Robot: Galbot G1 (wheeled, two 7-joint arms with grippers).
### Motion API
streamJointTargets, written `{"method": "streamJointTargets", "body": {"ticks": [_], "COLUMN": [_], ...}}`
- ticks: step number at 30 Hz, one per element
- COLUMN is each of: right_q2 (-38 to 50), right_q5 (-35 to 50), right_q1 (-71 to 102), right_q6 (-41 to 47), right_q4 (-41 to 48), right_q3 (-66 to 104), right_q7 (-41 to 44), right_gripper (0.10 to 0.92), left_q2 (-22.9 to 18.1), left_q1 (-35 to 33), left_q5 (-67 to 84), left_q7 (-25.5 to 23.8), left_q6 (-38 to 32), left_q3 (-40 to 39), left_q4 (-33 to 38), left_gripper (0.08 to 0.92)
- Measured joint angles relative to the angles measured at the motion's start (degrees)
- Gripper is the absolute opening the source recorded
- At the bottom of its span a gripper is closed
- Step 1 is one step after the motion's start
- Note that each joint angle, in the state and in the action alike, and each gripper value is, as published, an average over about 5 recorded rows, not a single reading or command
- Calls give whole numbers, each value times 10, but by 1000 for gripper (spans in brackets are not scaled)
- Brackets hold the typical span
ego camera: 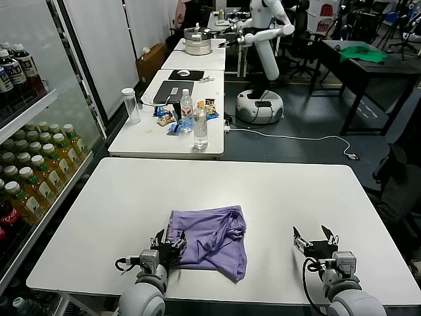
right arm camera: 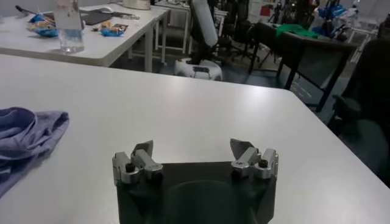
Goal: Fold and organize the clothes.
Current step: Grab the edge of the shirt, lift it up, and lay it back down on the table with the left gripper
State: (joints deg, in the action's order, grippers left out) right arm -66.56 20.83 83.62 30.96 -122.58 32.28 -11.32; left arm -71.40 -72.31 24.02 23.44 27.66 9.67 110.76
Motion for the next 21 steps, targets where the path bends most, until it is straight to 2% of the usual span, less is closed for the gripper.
{"method": "streamJointTargets", "body": {"ticks": [15,18,21], "right_q2": [-5,-7,-8], "right_q5": [0,0,0], "right_q1": [6,7,7], "right_q6": [0,0,0], "right_q4": [-6,-6,-6], "right_q3": [7,8,8], "right_q7": [-2,-2,-2], "right_gripper": [823,823,823], "left_q2": [-15,-13,-9], "left_q1": [-9,-6,-2], "left_q5": [132,180,236], "left_q7": [-12,-13,-15], "left_q6": [-34,-37,-37], "left_q3": [42,64,93], "left_q4": [4,5,8], "left_gripper": [189,140,135]}}
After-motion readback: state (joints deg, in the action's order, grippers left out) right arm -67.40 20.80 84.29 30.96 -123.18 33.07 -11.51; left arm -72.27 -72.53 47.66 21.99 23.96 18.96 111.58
